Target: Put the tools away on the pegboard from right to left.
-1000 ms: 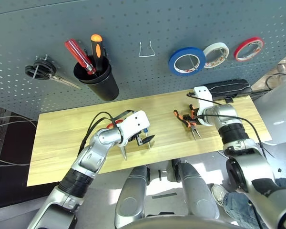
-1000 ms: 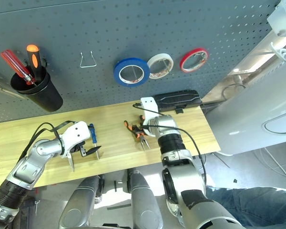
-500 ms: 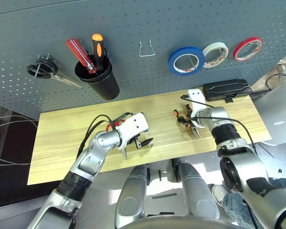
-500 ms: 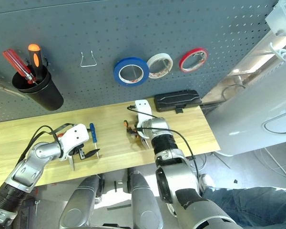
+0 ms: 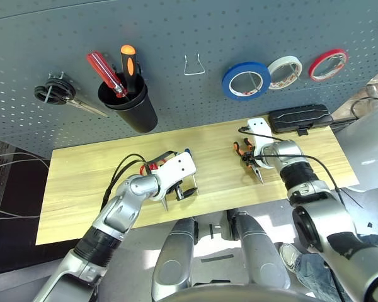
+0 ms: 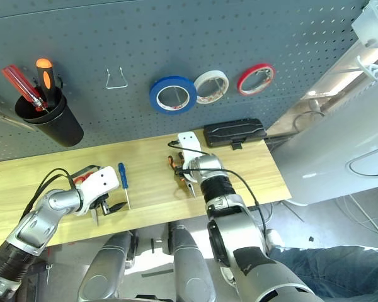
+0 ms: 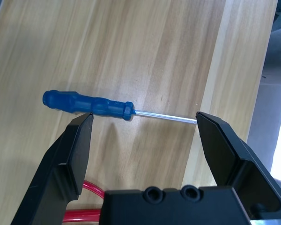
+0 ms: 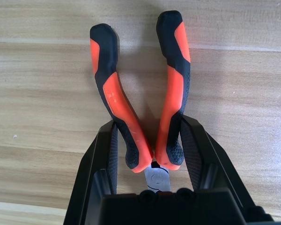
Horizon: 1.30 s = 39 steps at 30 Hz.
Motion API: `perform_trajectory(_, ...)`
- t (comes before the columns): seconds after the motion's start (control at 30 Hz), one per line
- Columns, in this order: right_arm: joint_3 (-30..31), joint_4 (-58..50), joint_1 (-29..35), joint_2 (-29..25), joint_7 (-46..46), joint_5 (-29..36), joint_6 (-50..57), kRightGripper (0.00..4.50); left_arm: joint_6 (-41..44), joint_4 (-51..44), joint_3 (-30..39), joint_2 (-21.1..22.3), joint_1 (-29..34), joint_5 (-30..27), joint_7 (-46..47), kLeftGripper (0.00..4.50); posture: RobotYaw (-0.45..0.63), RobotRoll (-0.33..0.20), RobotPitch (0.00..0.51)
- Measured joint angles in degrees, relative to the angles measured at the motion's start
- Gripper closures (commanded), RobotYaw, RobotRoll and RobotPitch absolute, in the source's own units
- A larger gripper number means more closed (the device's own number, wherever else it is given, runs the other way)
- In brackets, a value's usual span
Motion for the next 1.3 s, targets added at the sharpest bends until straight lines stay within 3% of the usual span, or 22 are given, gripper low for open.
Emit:
perform_trajectory(0.17,1.9,-8.4,4.5,-1.1,3.7,0.2,0.1,2.35,-1.6,0.1,0.8,-0.6,-0.1,-0.3,1.0,0.00,0.06,0.000,0.328)
perform_trajectory(0.43,5.0,-42.3,13.7,-7.6,15.2,5.2,-1.6,2.35,-10.9,0.4,7.2,-2.4,0.8,-3.8,5.8,0.00,0.03,0.000,0.317)
perform_trajectory(0.63,4.0,-56.5,16.6,-9.2,20.0,10.8,-5.6,2.35,-21.5,3.5,12.0,-2.3,2.9,-6.9,7.7,0.00,0.02,0.000,0.306)
perform_trajectory(0.97,0.3,-60.0,4.9,-6.0,19.3,15.7,-13.1,2.35,-35.0,7.6,14.2,-4.2,0.9,-11.1,8.3,0.00,0.01,0.000,0.283)
perform_trajectory(1.1,-2.3,-58.1,-4.7,-1.3,16.5,17.0,-18.8,2.35,-38.2,7.7,14.4,-5.1,-1.9,-12.8,8.2,0.00,0.02,0.000,0.275)
perform_trajectory(1.3,-2.6,-50.1,-9.7,2.1,14.7,16.1,-28.0,2.35,-39.2,8.3,15.0,-6.2,-4.2,-13.9,8.3,0.00,0.03,0.000,0.273)
